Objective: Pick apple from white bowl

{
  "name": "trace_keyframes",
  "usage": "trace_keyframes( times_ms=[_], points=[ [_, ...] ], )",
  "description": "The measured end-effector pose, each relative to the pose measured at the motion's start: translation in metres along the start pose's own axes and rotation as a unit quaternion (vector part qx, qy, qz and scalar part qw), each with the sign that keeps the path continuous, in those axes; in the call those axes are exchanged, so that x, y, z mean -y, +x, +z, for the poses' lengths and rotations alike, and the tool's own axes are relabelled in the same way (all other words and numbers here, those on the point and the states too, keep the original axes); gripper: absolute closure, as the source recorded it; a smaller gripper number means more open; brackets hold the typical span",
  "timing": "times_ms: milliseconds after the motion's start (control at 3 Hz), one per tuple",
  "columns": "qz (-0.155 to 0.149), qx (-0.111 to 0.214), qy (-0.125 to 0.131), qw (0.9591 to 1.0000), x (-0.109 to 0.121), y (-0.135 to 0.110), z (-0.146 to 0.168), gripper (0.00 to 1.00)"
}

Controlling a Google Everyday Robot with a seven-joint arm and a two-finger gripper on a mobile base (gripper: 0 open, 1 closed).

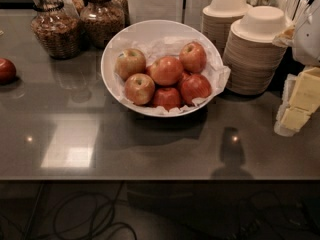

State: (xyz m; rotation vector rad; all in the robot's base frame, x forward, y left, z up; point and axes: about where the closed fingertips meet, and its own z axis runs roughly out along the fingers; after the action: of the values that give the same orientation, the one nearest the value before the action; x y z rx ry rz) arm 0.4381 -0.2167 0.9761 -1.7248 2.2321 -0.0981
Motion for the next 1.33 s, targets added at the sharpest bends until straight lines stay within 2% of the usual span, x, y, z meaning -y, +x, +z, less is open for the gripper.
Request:
trace_keyframes(
  times_ms=[667,1000,1333],
  points=[
    [-0.007,0.008,0.007,0.9999,0.004,-0.007,0.001,0.0],
    [-0.019,0.02,0.012,0.9995,0.009,-0.017,0.004,0.0],
    [-0.038,0.044,0.026,0.998,0.027,-0.038,0.015,0.0]
  ],
)
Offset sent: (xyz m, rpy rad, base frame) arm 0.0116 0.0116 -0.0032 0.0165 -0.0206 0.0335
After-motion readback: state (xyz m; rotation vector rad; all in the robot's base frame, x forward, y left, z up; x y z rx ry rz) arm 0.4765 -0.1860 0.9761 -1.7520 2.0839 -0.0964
